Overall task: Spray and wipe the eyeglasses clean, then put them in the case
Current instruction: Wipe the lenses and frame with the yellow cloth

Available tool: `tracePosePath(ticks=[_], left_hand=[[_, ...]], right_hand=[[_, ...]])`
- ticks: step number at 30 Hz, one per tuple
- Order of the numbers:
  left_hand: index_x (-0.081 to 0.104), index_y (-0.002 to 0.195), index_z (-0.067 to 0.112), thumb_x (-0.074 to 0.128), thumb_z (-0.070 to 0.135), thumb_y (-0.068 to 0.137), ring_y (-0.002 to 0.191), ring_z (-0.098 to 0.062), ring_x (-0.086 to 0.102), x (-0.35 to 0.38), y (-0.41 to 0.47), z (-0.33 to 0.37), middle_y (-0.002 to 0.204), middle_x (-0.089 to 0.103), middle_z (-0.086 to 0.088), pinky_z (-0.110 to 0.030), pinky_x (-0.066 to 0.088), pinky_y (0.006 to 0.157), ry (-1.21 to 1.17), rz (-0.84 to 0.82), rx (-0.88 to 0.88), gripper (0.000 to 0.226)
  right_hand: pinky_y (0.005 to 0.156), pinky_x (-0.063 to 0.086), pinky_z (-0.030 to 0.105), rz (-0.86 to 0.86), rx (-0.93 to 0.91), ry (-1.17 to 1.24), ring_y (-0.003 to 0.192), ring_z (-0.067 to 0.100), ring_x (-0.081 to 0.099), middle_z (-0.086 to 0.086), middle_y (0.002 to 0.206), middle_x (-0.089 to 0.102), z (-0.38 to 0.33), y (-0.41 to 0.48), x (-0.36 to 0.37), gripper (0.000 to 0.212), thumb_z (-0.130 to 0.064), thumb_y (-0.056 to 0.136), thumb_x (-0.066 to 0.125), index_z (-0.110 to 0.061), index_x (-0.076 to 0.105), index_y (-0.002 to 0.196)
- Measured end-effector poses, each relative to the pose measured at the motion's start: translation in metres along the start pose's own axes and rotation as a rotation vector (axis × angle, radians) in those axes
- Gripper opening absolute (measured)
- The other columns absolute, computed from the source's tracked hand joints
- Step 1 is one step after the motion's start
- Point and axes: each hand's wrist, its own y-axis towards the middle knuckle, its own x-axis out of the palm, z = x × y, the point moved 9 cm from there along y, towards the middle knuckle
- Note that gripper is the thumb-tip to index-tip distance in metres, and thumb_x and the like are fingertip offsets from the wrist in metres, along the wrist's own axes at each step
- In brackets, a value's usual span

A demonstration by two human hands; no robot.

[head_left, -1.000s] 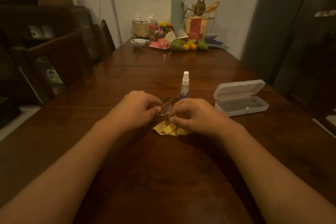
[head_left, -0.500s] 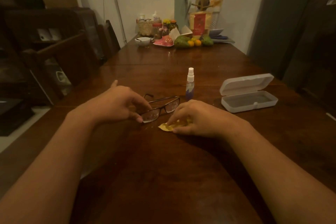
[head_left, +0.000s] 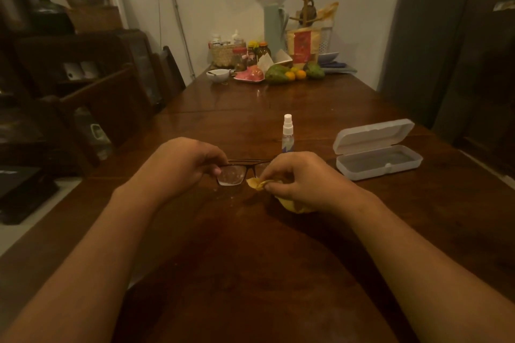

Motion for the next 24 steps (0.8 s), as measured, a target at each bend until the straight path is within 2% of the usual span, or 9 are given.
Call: tracePosePath(ticks=[3, 7, 12, 16, 18, 21, 24], left_hand=[[0.072, 0.113, 0.025, 0.066, 0.013, 0.090, 0.100, -0.016, 0.065, -0.004, 0.000, 0.000, 0.102, 0.074, 0.003, -0.037, 0.052, 0.086, -0.032, 0.025, -0.045, 0.026], [0.070, 0.118, 0.023, 0.063, 0.015, 0.094, 0.107, -0.020, 0.064, -0.004, 0.004, -0.004, 0.111, 0.073, -0.001, -0.036, 0.051, 0.091, -0.009, -0.012, -0.102, 0.026], [0.070, 0.119, 0.023, 0.064, 0.022, 0.094, 0.106, -0.023, 0.065, -0.002, 0.005, -0.014, 0.111, 0.073, -0.005, -0.031, 0.052, 0.088, -0.027, -0.060, -0.159, 0.026], [0.074, 0.102, 0.018, 0.061, 0.008, 0.092, 0.094, -0.022, 0.064, -0.001, 0.002, -0.018, 0.097, 0.072, -0.004, -0.022, 0.044, 0.078, -0.003, -0.050, -0.122, 0.019], [0.074, 0.099, 0.016, 0.059, 0.005, 0.092, 0.091, -0.022, 0.063, -0.005, -0.001, -0.020, 0.095, 0.071, -0.004, -0.023, 0.043, 0.076, 0.008, -0.031, -0.128, 0.020], [0.071, 0.102, 0.014, 0.057, 0.006, 0.094, 0.094, -0.021, 0.064, -0.007, 0.001, -0.023, 0.099, 0.071, -0.005, -0.023, 0.044, 0.078, 0.003, -0.037, -0.212, 0.019], [0.068, 0.107, 0.013, 0.058, 0.012, 0.096, 0.102, -0.020, 0.064, -0.005, 0.001, -0.029, 0.106, 0.069, -0.005, -0.027, 0.050, 0.087, -0.028, -0.102, -0.342, 0.015]], right_hand=[[0.080, 0.051, 0.025, 0.083, 0.002, 0.072, 0.098, 0.001, 0.058, -0.020, 0.104, 0.065, 0.000, -0.001, -0.011, 0.016, -0.026, 0.089, 0.073, -0.036, 0.075, 0.102], [0.076, 0.050, 0.021, 0.159, -0.009, 0.131, 0.095, -0.003, 0.058, -0.021, 0.101, 0.066, 0.000, -0.002, -0.019, 0.016, -0.026, 0.090, 0.073, -0.036, 0.075, 0.102], [0.073, 0.046, 0.019, 0.148, -0.002, 0.128, 0.095, -0.008, 0.056, -0.022, 0.100, 0.065, 0.000, -0.002, -0.018, 0.017, -0.027, 0.089, 0.073, -0.040, 0.073, 0.099], [0.072, 0.045, 0.020, 0.126, 0.002, 0.112, 0.094, -0.007, 0.056, -0.022, 0.100, 0.065, -0.001, 0.000, -0.015, 0.019, -0.027, 0.089, 0.073, -0.044, 0.072, 0.096], [0.072, 0.045, 0.020, 0.117, 0.000, 0.110, 0.095, -0.008, 0.056, -0.023, 0.101, 0.064, -0.001, 0.000, -0.014, 0.021, -0.027, 0.089, 0.073, -0.047, 0.070, 0.093], [0.073, 0.045, 0.019, 0.109, -0.007, 0.106, 0.097, -0.010, 0.054, -0.024, 0.101, 0.064, -0.003, 0.001, -0.013, 0.023, -0.027, 0.089, 0.072, -0.050, 0.068, 0.091], [0.072, 0.043, 0.017, 0.107, -0.013, 0.084, 0.098, -0.012, 0.053, -0.025, 0.101, 0.064, -0.004, 0.001, -0.012, 0.024, -0.027, 0.089, 0.072, -0.050, 0.068, 0.091]])
